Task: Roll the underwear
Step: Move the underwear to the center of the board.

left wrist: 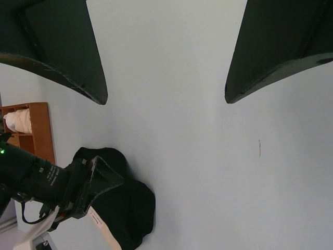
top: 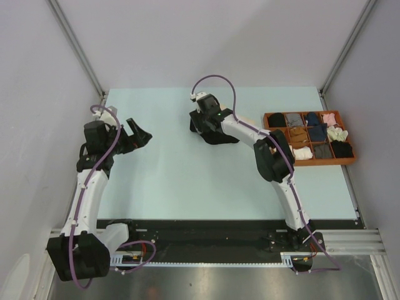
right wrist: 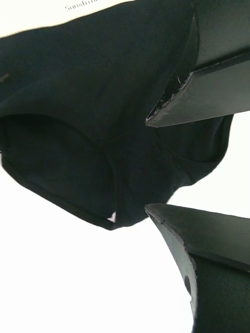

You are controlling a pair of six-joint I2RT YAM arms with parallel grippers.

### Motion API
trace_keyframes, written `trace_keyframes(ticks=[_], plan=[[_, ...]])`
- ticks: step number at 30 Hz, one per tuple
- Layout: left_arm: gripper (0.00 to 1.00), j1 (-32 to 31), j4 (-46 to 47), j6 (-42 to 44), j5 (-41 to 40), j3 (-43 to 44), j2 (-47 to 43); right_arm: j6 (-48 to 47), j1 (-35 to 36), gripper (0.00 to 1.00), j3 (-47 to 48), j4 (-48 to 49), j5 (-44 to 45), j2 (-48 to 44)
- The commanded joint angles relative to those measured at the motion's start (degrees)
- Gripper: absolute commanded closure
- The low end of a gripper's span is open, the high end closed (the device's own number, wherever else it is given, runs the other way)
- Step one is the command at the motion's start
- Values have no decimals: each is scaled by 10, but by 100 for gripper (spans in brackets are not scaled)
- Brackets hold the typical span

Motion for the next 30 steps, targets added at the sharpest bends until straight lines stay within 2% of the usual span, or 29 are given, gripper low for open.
trace_keyframes(ticks=[1, 6, 14, 18, 19, 20, 22, 25, 28, 30], plan=[[0, 8, 23, -9, 18, -3, -2, -31, 17, 35, 14, -13, 5, 8], [0, 9, 24, -10, 25, -4, -1, -50, 32, 35, -5, -9, 19, 6], [0, 12, 26, -11, 28, -5, -3, -67, 30, 35, 38, -23, 44, 43], [0, 13, 25, -12, 27, -5, -5, -88, 30, 39, 57, -32, 63, 62], [0, 14, 25, -12, 28, -5, -5, -91, 30, 43, 57, -32, 72, 64], [0, 14, 26, -12, 28, -5, -5, -94, 30, 59, 57, -31, 76, 67], [0, 16, 25, -12, 29, -5, -4, -104, 31, 76, 55, -29, 85, 67], [0, 17, 26, -12, 30, -6, -5, -119, 34, 90, 46, -32, 76, 59], [0, 17, 24, -13, 28, -9, -3, -130, 46, 99, 2, -26, 63, 23], [0, 16, 17, -13, 7, -8, 1, -127, 61, 100, -52, -24, 59, -20]])
